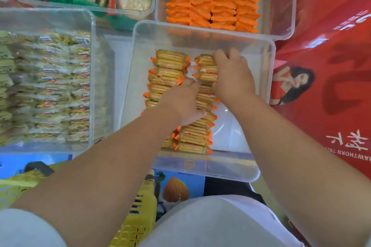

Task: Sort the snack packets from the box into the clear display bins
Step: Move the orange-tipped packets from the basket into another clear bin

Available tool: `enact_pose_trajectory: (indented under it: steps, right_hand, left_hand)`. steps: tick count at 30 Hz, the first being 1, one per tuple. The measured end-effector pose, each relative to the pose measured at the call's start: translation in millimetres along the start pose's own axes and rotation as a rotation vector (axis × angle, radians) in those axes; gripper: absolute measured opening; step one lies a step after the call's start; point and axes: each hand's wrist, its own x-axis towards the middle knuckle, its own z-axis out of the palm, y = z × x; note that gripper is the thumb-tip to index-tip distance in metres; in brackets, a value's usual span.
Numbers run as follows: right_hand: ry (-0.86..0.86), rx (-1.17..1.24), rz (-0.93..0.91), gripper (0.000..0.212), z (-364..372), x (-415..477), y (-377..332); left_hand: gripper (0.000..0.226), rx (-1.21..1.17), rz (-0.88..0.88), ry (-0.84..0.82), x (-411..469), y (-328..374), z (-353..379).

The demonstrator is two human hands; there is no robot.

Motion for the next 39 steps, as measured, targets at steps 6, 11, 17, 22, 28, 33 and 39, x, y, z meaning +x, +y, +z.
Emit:
enact_pose_trajectory:
  steps: [6,11,17,22,28,33,39]
  right_hand:
    - [0.01,0.006,0.018,0.058,15,0,-2]
    - [-0.106,0.232,0.028,0.073,28,-4,-8]
    - [-0.082,0.391,0.068,0.077,40,-18,-11]
    - [0.025,0.808,0.384,0.077,52,-22,-11]
    - [-0.042,0.949,0.43,0.079,64,-16,-20]
    - [-0.105,0.849,0.304,0.083,69,-12,-30]
    - [-0.206,0.765,0.163,0.096,64,-9,-27]
  left_hand:
    - [0.097,0.104,-0.02,0.026,-4,-1,10]
    - [0.088,0.115,-0.038,0.107,-25,0,9]
    - [0.068,0.212,-0.066,0.558,-70,-17,-12]
    - [0.098,-0.077,-0.344,0.602,-93,-45,-7]
    - [0.105,-0.381,-0.363,0.538,-91,-58,-6]
    - [0.104,-0.567,-0.439,0.446,-99,-60,-9]
    - [0.106,-0.552,-0.474,0.419,-101,-55,-6]
